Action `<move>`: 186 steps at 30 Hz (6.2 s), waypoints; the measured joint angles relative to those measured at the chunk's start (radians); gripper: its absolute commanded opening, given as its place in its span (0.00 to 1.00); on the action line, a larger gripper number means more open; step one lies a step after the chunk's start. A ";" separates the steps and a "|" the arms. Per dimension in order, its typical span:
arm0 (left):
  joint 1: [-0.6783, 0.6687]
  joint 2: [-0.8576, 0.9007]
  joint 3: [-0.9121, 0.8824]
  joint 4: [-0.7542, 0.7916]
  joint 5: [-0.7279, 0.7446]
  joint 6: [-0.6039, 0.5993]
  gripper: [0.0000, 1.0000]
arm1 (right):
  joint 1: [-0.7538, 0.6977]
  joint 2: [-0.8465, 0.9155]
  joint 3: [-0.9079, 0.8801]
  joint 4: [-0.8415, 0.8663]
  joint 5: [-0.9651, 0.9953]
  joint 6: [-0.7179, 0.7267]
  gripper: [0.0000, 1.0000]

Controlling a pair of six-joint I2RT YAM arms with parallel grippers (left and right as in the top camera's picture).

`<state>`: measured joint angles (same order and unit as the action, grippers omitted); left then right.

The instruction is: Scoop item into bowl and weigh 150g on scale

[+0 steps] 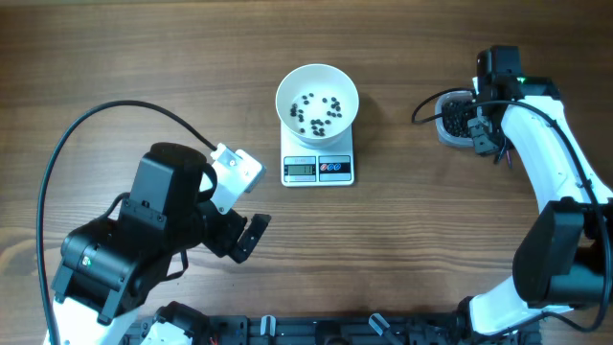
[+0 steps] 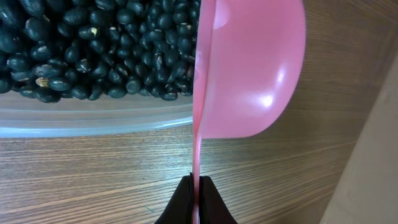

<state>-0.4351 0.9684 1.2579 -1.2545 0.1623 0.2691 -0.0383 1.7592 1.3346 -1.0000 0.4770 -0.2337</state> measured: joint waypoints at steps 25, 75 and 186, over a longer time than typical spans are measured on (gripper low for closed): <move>0.000 0.000 0.000 0.000 0.000 0.000 1.00 | 0.001 0.000 0.000 -0.032 -0.175 -0.016 0.05; 0.000 0.000 0.000 0.000 0.000 0.000 1.00 | 0.001 -0.538 0.220 -0.132 -0.362 0.288 0.85; 0.001 0.000 0.000 0.000 0.000 0.000 1.00 | 0.008 -0.406 -0.723 0.918 -0.225 0.327 0.20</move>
<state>-0.4343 0.9684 1.2579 -1.2545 0.1619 0.2691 -0.0303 1.3533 0.6113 -0.0822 0.2520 0.0937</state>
